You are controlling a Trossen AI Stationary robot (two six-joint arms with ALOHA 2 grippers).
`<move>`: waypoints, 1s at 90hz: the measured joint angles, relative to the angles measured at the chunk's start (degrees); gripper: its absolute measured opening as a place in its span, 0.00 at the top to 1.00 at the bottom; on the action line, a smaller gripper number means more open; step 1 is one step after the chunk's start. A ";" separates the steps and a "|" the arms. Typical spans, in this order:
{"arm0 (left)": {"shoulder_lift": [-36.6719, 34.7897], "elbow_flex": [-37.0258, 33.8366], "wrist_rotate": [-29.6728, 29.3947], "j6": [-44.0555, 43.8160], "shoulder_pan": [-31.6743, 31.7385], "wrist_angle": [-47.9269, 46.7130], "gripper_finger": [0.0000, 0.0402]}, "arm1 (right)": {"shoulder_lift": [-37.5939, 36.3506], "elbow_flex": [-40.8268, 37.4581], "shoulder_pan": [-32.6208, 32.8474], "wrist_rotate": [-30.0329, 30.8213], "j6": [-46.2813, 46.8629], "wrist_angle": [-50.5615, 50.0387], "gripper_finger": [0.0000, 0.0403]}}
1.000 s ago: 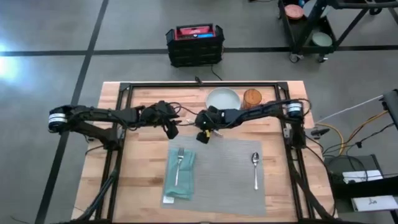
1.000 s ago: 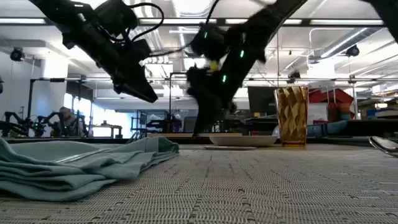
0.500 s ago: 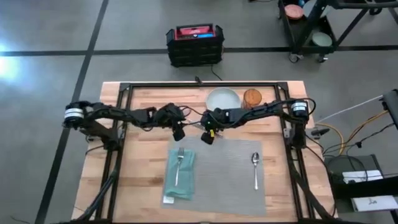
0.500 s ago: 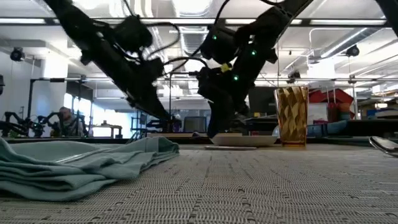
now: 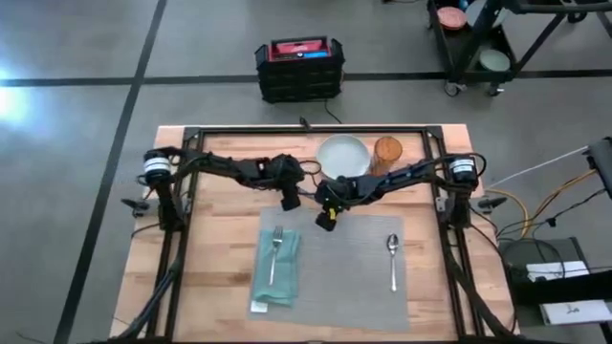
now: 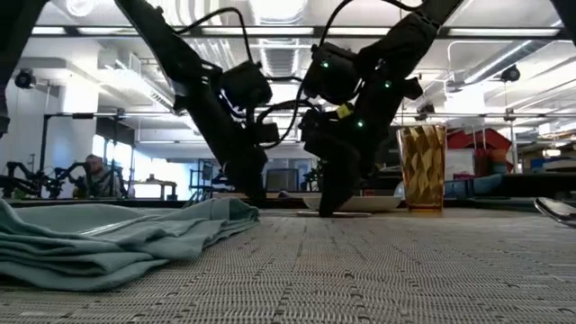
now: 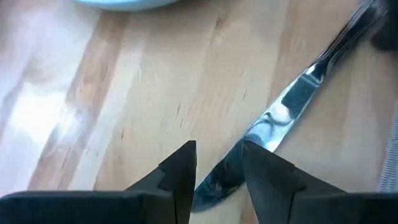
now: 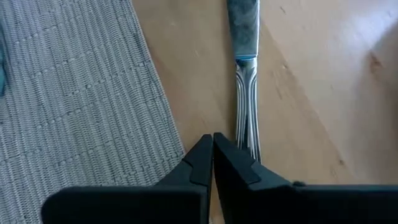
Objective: Set table place
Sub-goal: Put the silver knife on the gray placemat, to the left of the silver spoon
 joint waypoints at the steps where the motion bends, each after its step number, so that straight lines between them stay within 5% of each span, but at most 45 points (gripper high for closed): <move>1: 0.07 -0.04 0.00 0.00 0.02 -0.06 0.72 | -0.01 -0.01 0.00 0.02 -0.09 -0.01 1.00; 47: -1.45 -0.45 8.48 -6.51 -0.55 -9.66 0.72 | 0.34 0.49 -0.76 5.73 -5.60 3.37 1.00; 90: -6.06 -0.71 6.60 -6.08 -0.59 -13.42 0.72 | -0.38 0.54 -1.56 5.83 -4.08 5.29 1.00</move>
